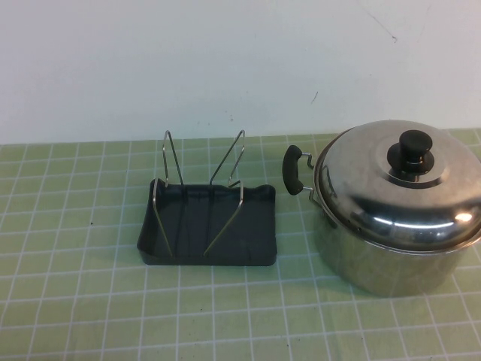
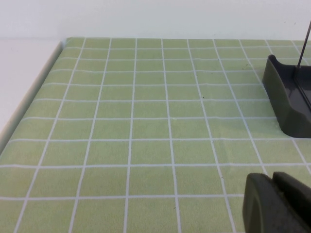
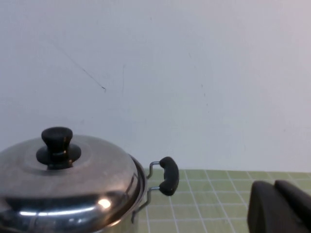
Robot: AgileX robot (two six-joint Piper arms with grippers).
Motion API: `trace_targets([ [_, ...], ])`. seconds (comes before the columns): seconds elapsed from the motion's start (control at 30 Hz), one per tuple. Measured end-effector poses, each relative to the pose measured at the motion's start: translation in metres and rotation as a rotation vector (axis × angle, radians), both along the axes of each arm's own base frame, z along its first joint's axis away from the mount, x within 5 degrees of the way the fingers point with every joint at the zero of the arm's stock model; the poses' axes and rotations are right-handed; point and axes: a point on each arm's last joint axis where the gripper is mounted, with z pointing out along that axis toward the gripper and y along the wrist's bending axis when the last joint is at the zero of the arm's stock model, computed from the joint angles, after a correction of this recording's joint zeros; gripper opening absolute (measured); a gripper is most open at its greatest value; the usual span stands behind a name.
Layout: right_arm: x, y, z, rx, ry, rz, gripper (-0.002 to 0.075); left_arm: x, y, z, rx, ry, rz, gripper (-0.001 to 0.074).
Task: Put pot lid on rack
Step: Open the pot
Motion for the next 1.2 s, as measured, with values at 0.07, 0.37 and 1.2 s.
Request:
trace_targets([
  [0.07, 0.001, 0.001, -0.002, 0.014, 0.008, 0.006, -0.0001, 0.0, 0.0, 0.0, 0.0, 0.0, 0.0, -0.0003],
  [0.37, 0.041, 0.002, 0.018, 0.047, 0.044, 0.035, 0.0001, 0.0, 0.0, 0.0, 0.0, 0.0, 0.0, -0.0003],
  [1.2, 0.265, 0.094, -0.059, 0.04, 0.074, 0.449, 0.054, 0.0, 0.0, 0.0, 0.0, 0.0, 0.0, -0.0002],
])
